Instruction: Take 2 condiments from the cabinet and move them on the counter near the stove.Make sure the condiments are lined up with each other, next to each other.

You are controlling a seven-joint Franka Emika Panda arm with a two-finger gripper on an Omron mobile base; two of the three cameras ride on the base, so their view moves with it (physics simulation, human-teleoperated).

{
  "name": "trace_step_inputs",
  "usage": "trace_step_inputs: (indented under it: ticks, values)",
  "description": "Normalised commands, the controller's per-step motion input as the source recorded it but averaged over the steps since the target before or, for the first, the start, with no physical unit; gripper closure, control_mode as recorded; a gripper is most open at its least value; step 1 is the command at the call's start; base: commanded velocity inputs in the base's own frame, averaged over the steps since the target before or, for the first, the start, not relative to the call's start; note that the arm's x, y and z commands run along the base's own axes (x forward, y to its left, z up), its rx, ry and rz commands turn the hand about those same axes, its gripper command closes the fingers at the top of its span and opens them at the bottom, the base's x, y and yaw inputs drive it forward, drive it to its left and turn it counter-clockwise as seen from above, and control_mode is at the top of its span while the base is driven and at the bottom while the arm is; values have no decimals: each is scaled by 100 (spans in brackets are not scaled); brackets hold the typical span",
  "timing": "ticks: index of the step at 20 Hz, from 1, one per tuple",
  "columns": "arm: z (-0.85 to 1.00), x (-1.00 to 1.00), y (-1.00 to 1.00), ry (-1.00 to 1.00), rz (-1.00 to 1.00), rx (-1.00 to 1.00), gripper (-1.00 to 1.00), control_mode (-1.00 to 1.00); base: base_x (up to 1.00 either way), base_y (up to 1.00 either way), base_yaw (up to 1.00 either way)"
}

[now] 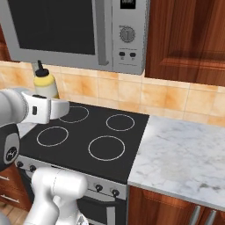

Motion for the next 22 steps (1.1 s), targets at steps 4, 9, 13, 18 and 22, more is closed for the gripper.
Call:
trace_step_inputs:
  ticks: [4, 9, 13, 18, 22]
  values:
    - [-40, -21, -28, 0, 7, 0, 100, -100, 0, 0, 0]
    - [-54, -44, -36, 2, 13, -4, 100, -100, 0, 0, 0]
    - [-59, -14, -37, 12, 16, -8, 100, -100, 0, 0, 0]
    - [-85, 11, -68, 4, 19, -11, 100, -100, 0, 0, 0]
    - [-95, 33, -81, 0, 21, -10, 100, -100, 0, 0, 0]
